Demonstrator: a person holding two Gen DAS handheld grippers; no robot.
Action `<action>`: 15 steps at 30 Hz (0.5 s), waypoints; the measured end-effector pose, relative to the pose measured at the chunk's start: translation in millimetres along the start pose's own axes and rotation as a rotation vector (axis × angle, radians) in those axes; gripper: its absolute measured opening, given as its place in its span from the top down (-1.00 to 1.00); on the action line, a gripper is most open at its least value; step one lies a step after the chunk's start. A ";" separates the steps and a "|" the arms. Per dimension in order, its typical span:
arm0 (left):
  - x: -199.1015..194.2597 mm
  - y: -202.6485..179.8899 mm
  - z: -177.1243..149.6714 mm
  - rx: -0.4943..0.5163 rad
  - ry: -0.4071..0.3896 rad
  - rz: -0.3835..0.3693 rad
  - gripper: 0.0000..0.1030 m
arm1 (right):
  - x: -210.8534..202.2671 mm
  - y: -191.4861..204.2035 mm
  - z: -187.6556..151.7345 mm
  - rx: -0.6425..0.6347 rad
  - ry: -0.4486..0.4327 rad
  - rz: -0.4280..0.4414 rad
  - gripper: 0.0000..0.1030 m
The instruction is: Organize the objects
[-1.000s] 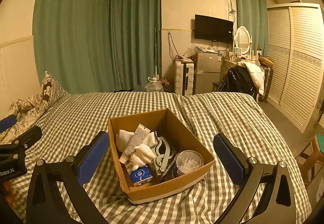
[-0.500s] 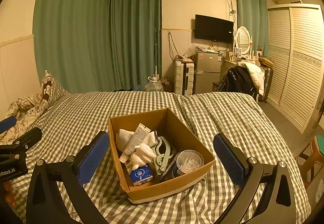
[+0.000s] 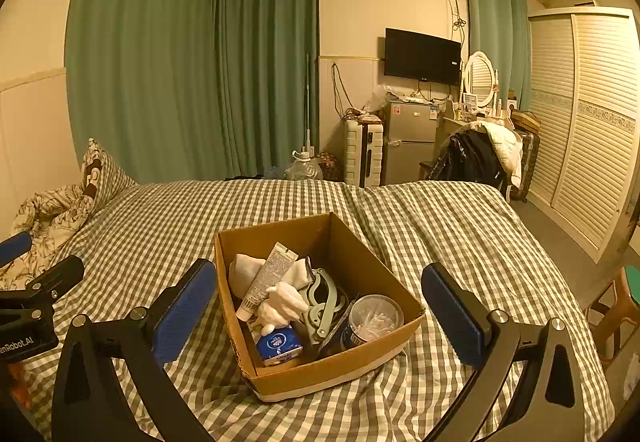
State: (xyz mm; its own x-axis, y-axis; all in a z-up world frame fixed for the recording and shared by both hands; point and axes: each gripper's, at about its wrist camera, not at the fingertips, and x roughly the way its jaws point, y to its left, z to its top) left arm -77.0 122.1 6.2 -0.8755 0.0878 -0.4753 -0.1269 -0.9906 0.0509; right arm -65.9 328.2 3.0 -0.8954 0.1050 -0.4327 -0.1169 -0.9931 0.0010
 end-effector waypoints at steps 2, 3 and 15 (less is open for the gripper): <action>-0.1 0.3 -0.2 -0.001 -0.002 0.001 -1.00 | -0.1 0.1 0.0 0.000 0.000 0.000 -0.99; -0.2 0.5 -0.3 -0.002 -0.002 0.002 -1.00 | -0.1 0.1 0.0 0.000 0.000 0.000 -0.99; -1.1 0.2 -1.1 -0.002 0.002 0.002 -1.00 | -0.1 0.7 -0.9 -0.002 0.002 0.002 -0.99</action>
State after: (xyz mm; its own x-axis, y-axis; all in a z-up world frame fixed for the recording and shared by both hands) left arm -75.6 121.6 5.7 -0.8750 0.0855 -0.4766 -0.1242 -0.9910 0.0502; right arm -65.5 327.5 2.2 -0.8946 0.1031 -0.4348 -0.1146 -0.9934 0.0001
